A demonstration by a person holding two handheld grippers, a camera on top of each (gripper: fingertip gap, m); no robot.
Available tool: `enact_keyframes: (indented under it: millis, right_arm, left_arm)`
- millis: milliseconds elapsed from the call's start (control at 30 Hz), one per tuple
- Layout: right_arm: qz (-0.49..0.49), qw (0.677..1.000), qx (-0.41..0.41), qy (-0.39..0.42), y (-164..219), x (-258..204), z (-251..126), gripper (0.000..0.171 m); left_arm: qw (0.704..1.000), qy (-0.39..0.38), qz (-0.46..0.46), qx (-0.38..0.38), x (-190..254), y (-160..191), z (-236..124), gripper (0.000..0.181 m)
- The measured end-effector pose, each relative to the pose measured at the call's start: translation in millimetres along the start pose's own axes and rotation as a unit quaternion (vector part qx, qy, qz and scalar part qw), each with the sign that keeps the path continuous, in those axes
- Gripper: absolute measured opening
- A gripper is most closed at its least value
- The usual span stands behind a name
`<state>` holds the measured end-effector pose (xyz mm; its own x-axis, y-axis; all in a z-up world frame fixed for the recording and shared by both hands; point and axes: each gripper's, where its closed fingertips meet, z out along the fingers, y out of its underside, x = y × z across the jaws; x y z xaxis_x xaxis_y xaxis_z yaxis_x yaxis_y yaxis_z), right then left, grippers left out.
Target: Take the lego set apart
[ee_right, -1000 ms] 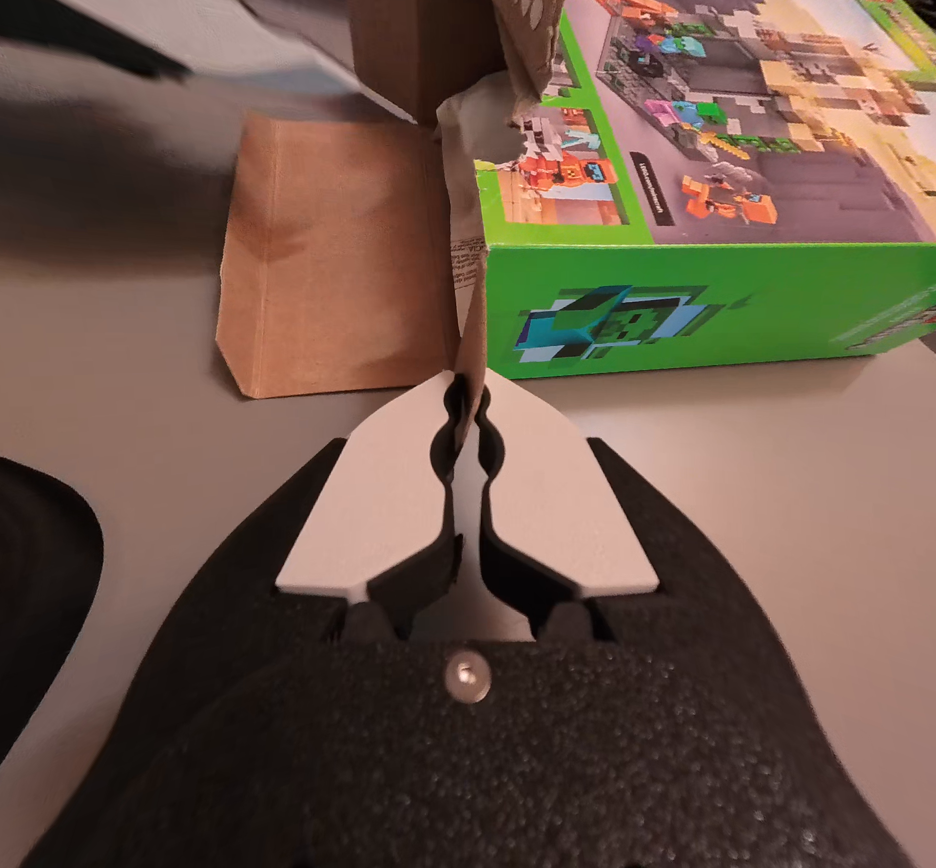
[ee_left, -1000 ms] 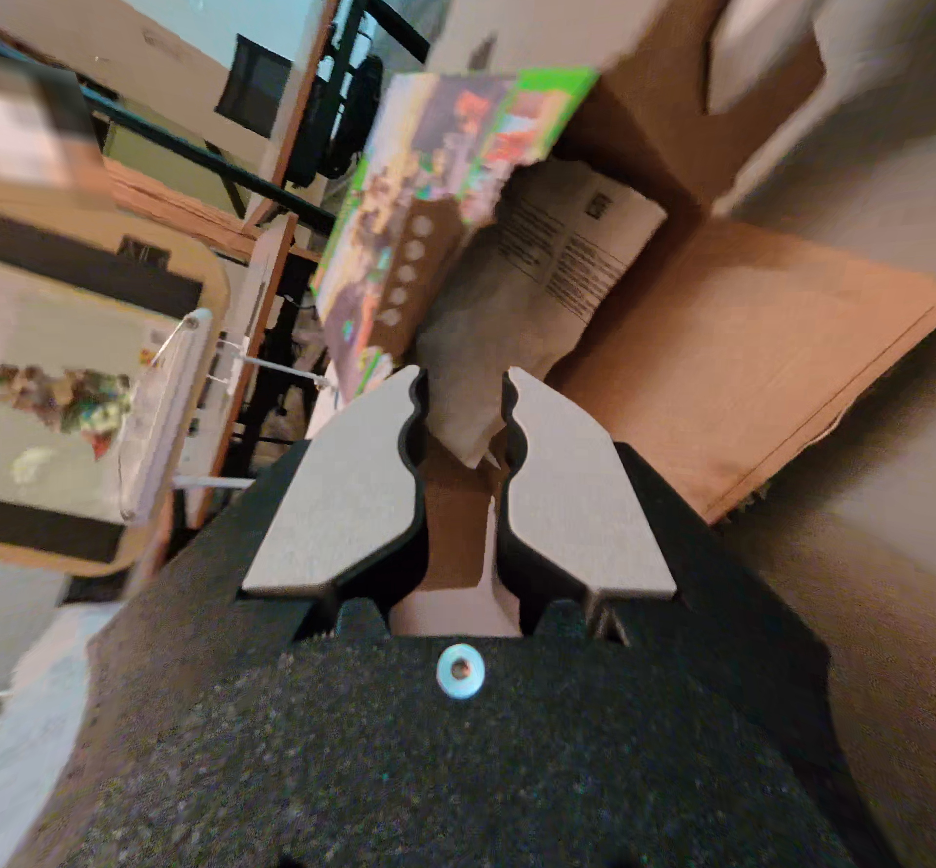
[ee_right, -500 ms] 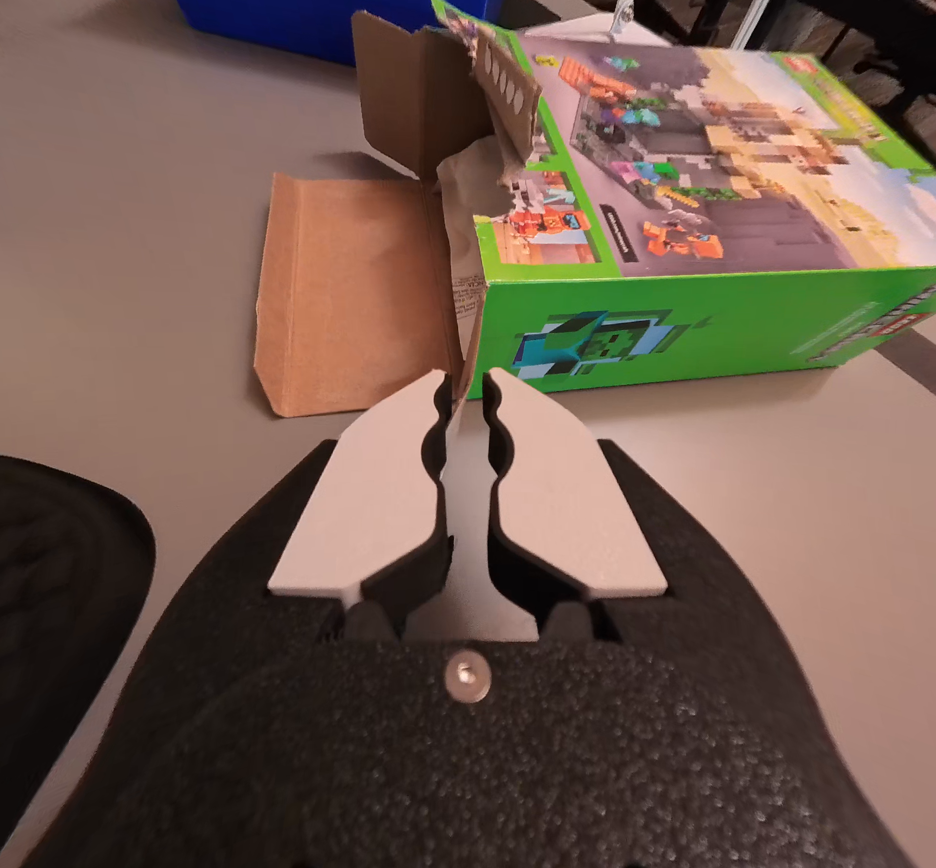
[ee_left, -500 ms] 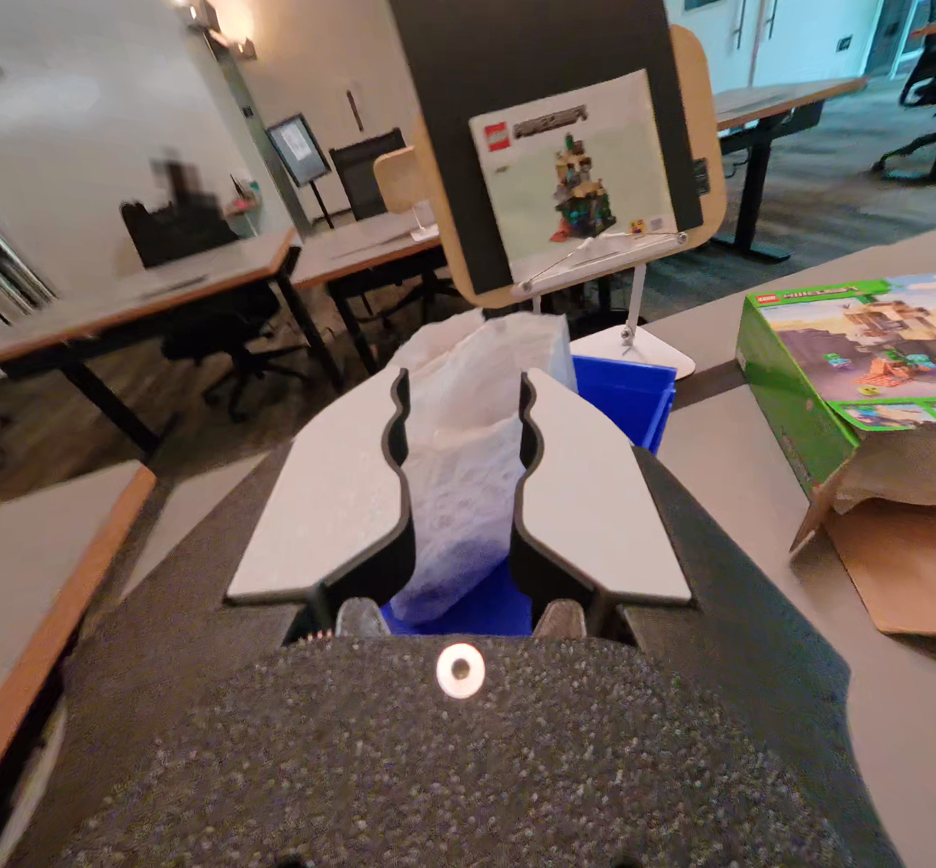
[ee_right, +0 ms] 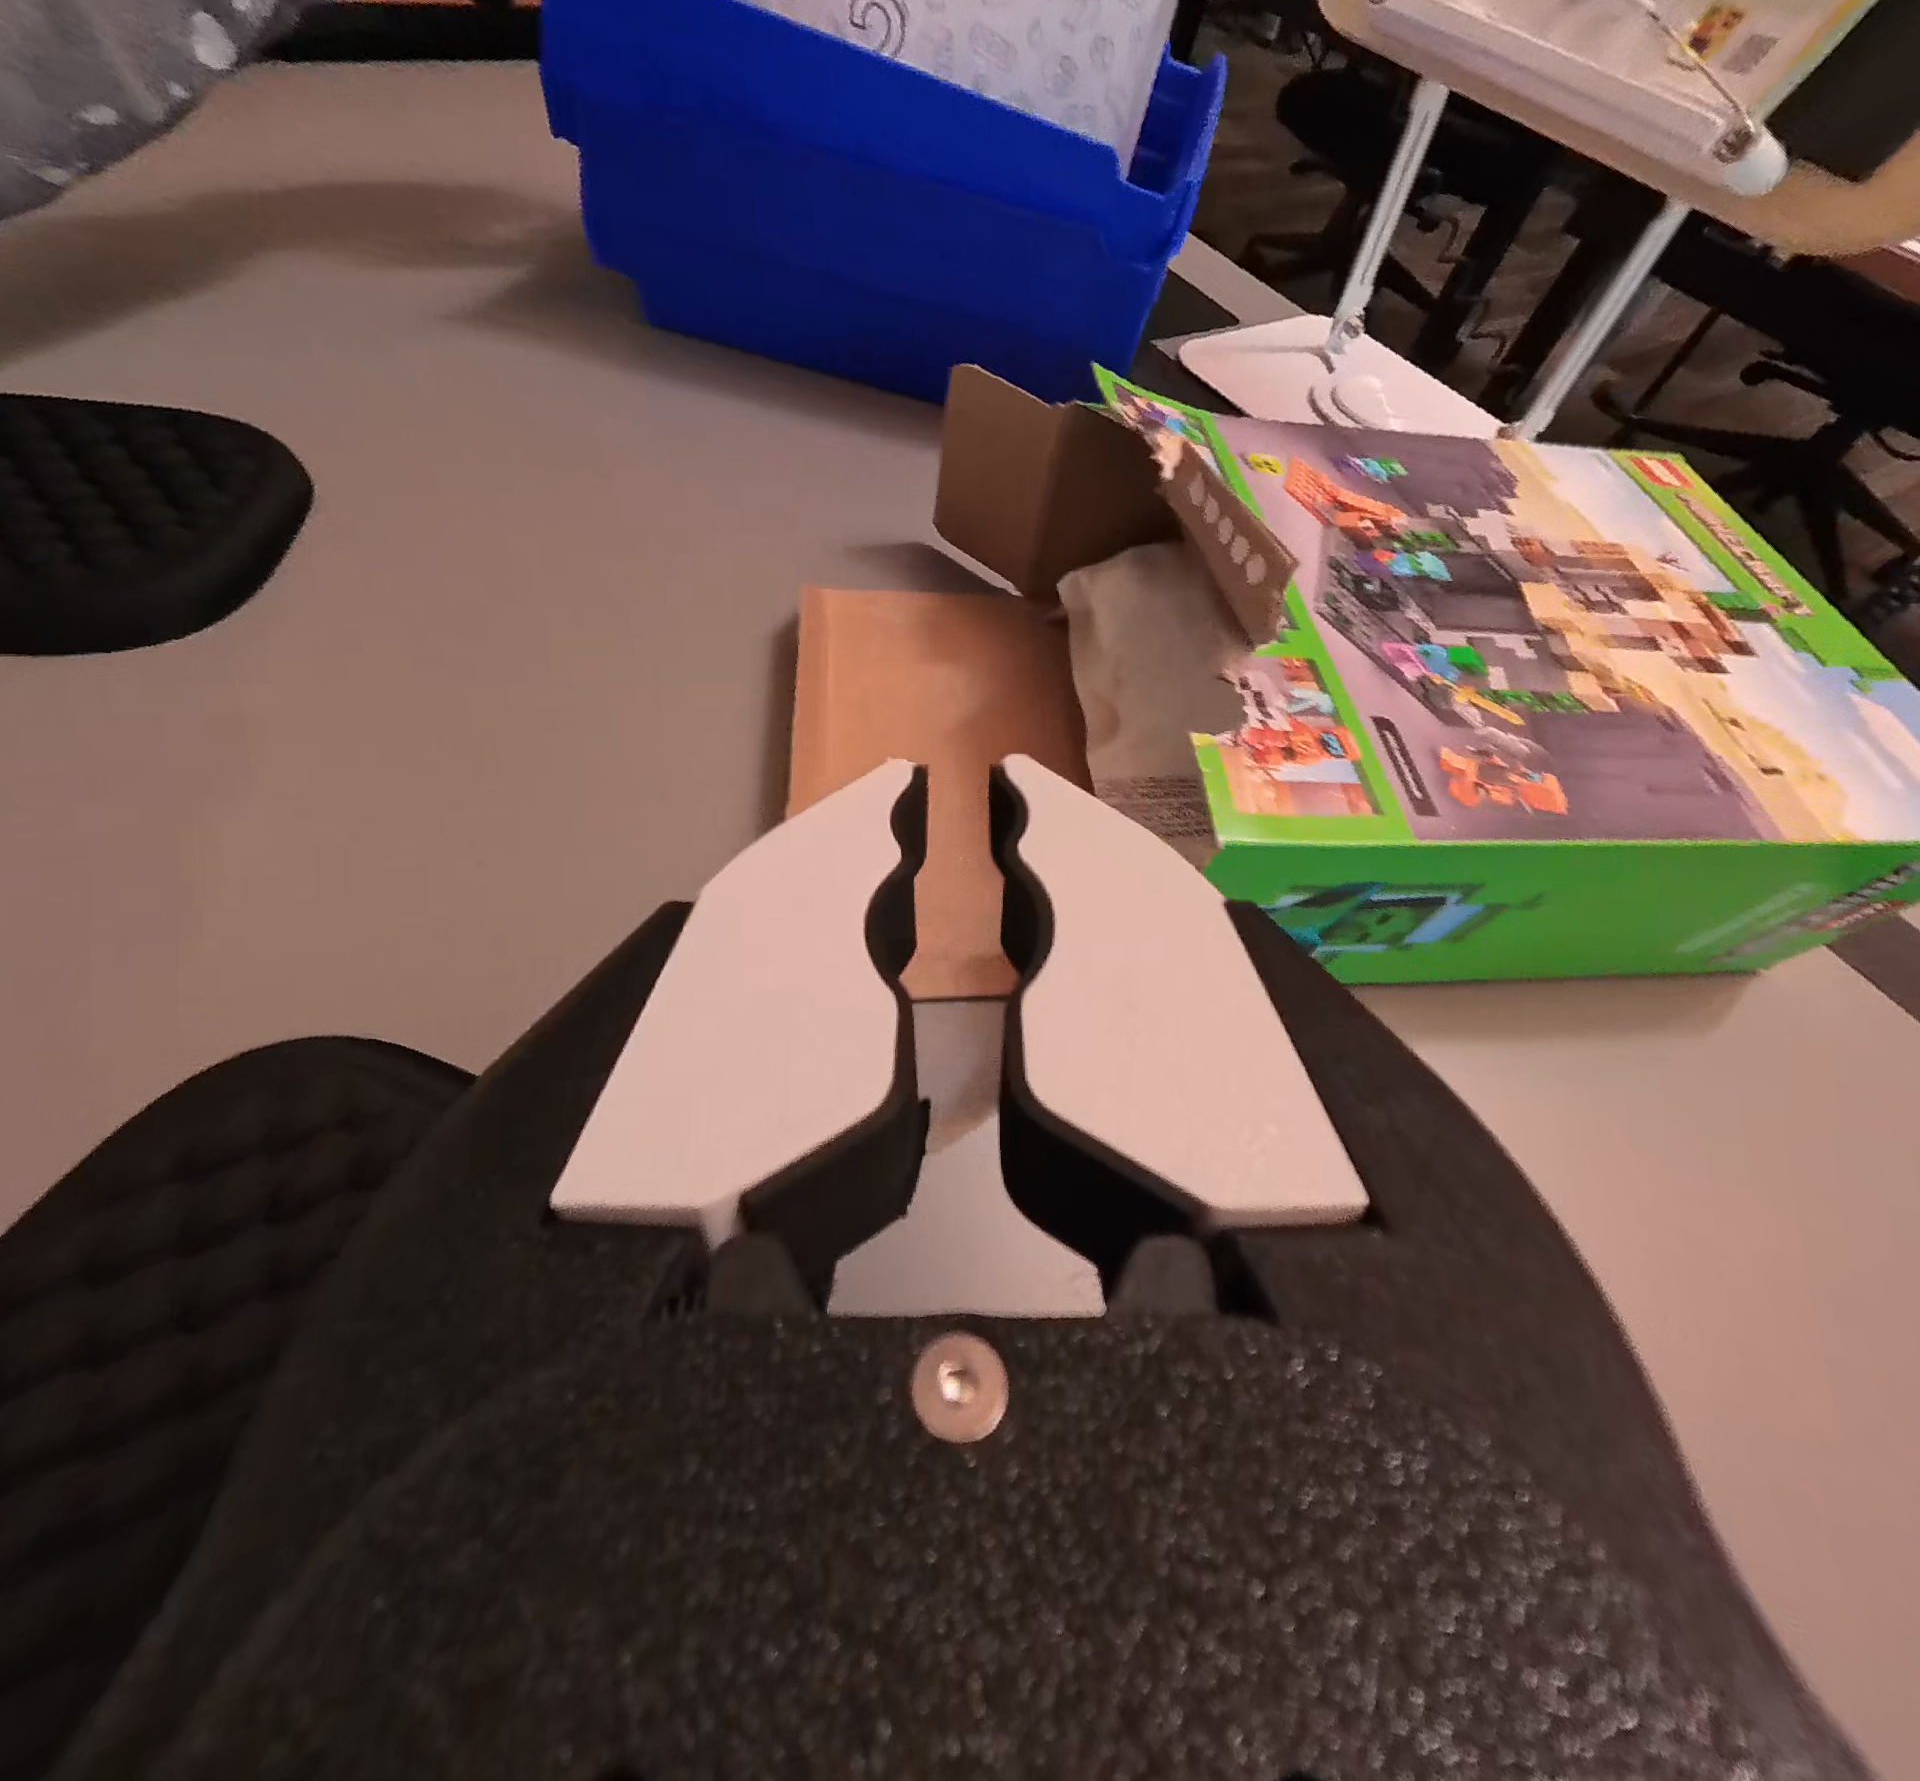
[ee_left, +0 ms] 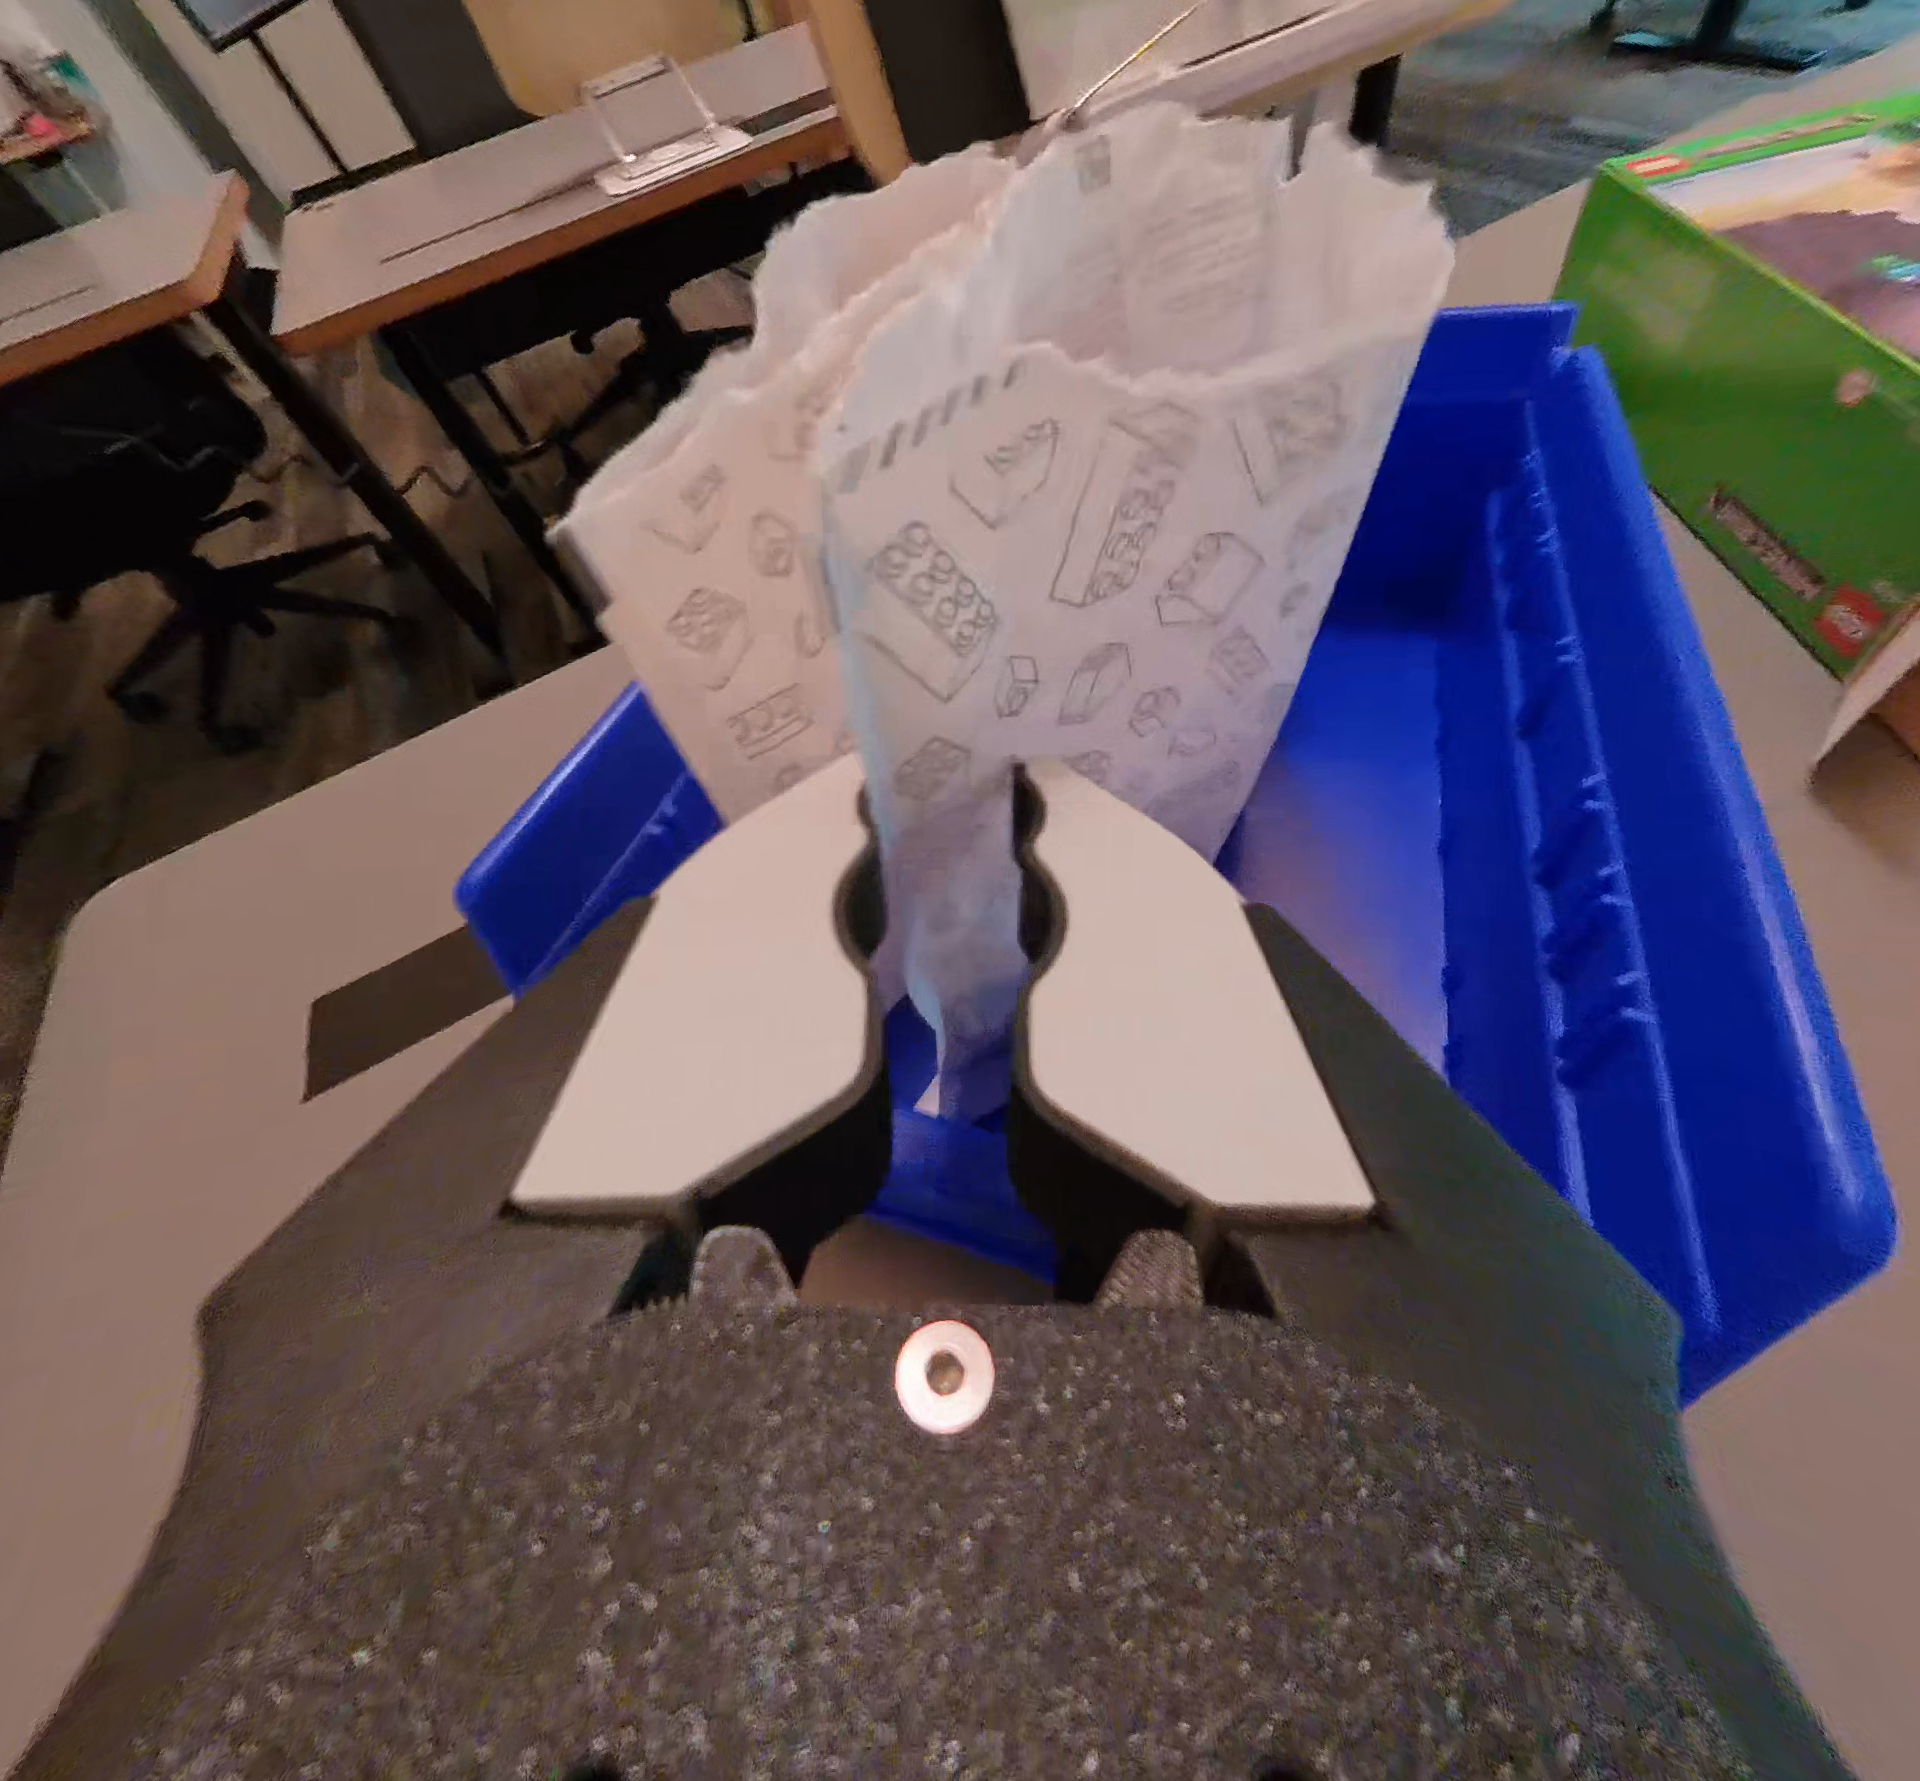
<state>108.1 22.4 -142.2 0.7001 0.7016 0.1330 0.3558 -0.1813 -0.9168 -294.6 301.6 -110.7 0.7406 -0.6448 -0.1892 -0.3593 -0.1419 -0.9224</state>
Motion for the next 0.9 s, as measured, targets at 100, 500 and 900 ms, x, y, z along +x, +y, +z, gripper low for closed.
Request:
enact_keyframes:
  millis: [100,500,900]
  right_arm:
    - [0.001,1.000,0.002,-0.002,-6.0,-12.5,1.6,0.011]
    - [0.072,0.995,0.067,-0.017,-51.3,-79.6,26.2,0.002]
    - [0.114,0.989,0.090,0.040,-72.3,-102.7,30.6,0.000]
  left_arm:
    - [1.000,0.008,0.016,0.004,9.2,-8.5,2.6,0.001]
    - [0.994,0.019,-0.058,0.093,62.0,-110.8,-55.4,0.000]
    - [0.967,0.121,-0.079,0.209,153.9,-170.7,-114.6,0.001]
